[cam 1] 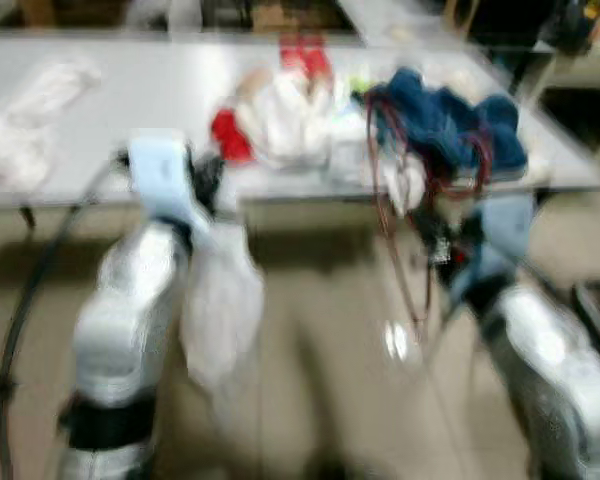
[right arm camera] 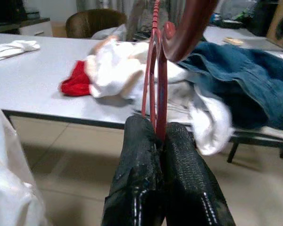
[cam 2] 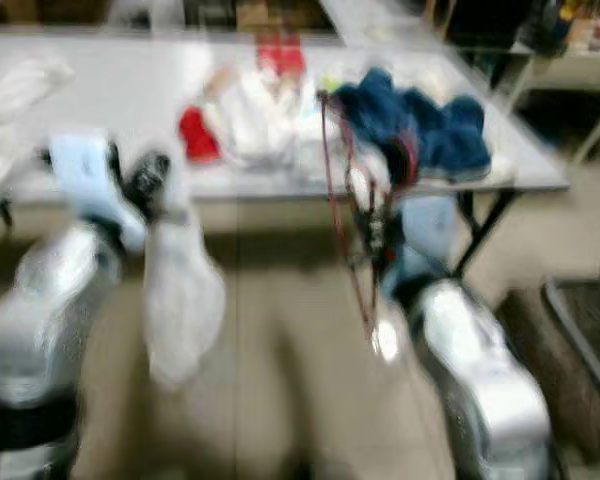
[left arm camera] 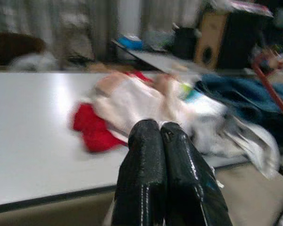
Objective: Hang hanger
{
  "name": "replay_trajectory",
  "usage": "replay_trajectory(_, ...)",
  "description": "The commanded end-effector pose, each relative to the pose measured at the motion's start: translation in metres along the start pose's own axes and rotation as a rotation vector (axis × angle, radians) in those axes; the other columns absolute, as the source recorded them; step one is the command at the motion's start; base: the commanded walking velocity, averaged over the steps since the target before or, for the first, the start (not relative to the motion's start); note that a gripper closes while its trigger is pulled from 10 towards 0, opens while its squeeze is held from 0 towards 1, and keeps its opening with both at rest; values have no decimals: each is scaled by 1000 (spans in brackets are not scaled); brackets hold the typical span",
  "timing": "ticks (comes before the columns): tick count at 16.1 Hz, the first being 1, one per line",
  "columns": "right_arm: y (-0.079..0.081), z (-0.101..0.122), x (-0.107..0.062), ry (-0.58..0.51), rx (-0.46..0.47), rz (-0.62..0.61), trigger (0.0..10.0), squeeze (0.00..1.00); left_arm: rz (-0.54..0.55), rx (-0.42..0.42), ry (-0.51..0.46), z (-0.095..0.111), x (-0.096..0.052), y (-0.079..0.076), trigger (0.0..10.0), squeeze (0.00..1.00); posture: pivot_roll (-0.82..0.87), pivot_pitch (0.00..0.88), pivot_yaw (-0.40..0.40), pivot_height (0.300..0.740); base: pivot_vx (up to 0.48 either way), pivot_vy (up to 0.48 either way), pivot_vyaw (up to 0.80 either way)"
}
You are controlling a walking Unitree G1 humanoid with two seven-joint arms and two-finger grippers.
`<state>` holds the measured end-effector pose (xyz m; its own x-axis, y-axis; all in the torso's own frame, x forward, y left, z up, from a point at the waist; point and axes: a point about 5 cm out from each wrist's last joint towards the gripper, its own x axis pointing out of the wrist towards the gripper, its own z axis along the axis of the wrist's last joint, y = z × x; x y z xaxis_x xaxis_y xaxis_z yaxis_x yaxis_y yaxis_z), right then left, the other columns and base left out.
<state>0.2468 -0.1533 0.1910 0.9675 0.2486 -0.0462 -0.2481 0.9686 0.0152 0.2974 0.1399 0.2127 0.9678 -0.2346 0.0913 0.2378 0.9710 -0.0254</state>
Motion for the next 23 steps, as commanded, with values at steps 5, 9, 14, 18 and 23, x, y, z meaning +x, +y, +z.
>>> replay_trajectory(5,7,2,-1,-19,8,42,10000,0,24,10,-18,10,2,5,10000,0,6,67,-31,740,290,0,0)
replay_trajectory(9,17,4,-1,-15,-74,149,10000,0,60,26,-42,22,7,14,10000,0,12,68,-38,740,301,0,0)
replay_trajectory(14,17,3,-2,-24,-54,159,10000,0,38,42,-57,30,13,11,10000,0,13,54,-20,740,302,0,320)
replay_trajectory(18,6,4,-7,14,-142,241,10000,0,-30,-2,-83,40,36,10,10000,0,4,32,-20,740,302,0,0)
replay_trajectory(23,-10,7,-32,136,-255,442,10000,0,-48,44,-136,63,75,9,10000,0,-10,10,-21,740,305,0,0)
